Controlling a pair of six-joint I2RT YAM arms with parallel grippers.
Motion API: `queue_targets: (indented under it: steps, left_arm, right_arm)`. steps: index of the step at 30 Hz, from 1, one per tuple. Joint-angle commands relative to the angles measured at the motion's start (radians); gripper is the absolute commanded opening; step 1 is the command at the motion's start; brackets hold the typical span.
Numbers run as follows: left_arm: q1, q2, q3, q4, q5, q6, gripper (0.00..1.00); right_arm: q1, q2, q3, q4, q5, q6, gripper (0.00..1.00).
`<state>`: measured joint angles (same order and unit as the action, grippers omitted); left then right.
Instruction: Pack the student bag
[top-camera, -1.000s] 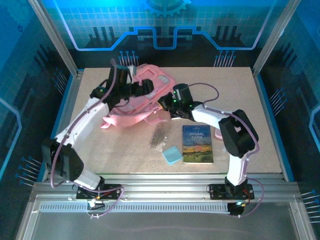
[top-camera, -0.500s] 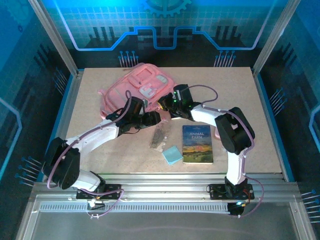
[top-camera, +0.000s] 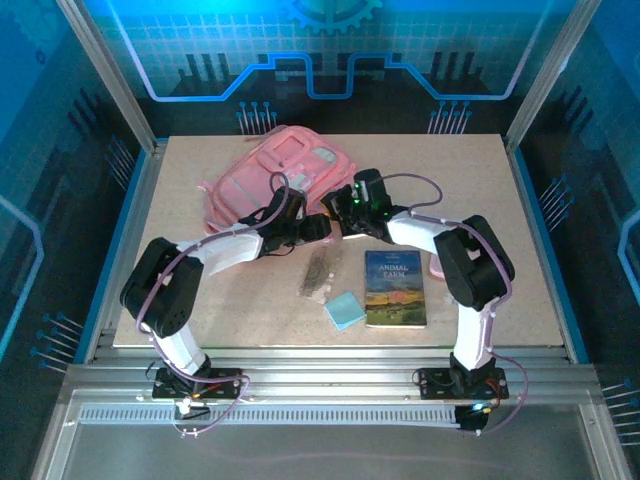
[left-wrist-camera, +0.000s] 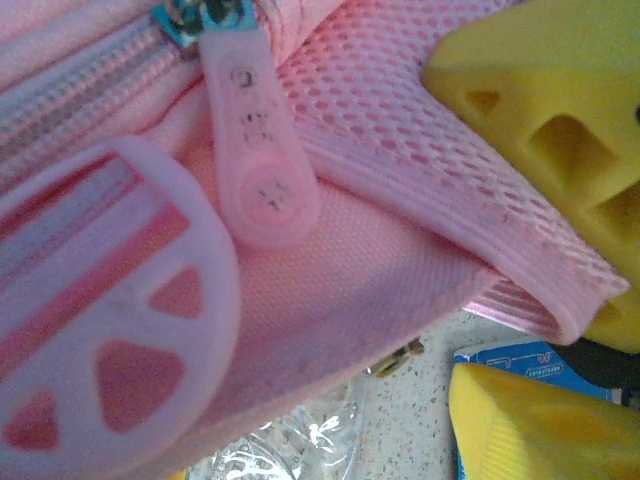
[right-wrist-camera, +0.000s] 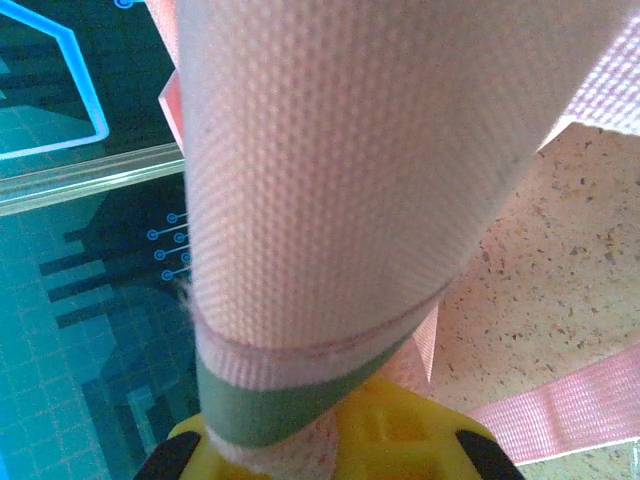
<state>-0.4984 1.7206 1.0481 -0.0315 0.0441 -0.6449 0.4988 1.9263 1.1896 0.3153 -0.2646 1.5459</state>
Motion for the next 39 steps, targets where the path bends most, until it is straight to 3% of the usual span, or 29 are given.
queue_targets:
  steps: [1,10,15,18,21,28,34,39]
  left_arm:
    - [0.034,0.011,0.050,0.133,-0.069,0.097,0.62]
    - [0.036,0.064,-0.014,0.410,-0.077,0.211,0.60]
    - [0.038,0.085,-0.011,0.507,-0.016,0.201,0.56]
    - [0.037,0.087,-0.015,0.558,0.011,0.203,0.49]
    - [0.037,0.087,-0.002,0.555,0.030,0.202,0.32]
    - [0.039,0.050,0.001,0.435,-0.003,0.215,0.00]
    - [0.038,-0.020,0.057,-0.009,-0.096,0.209,0.00]
    - [0.038,-0.105,-0.016,-0.166,-0.111,0.197,0.00]
  right_arm:
    - [0.010,-0.100,-0.017,0.067,-0.109,0.026,0.00]
    - [0.017,-0.131,-0.088,0.152,-0.149,0.197,0.00]
    - [0.020,-0.164,-0.116,0.131,-0.136,0.224,0.00]
    - [0.021,-0.177,-0.144,0.148,-0.127,0.269,0.00]
    - [0.014,-0.191,-0.144,0.103,-0.112,0.242,0.00]
    - [-0.027,-0.195,-0.149,0.033,-0.051,0.147,0.00]
    - [-0.085,-0.189,-0.115,-0.104,0.046,-0.021,0.00]
    - [-0.133,-0.164,-0.096,-0.120,0.067,-0.074,0.00]
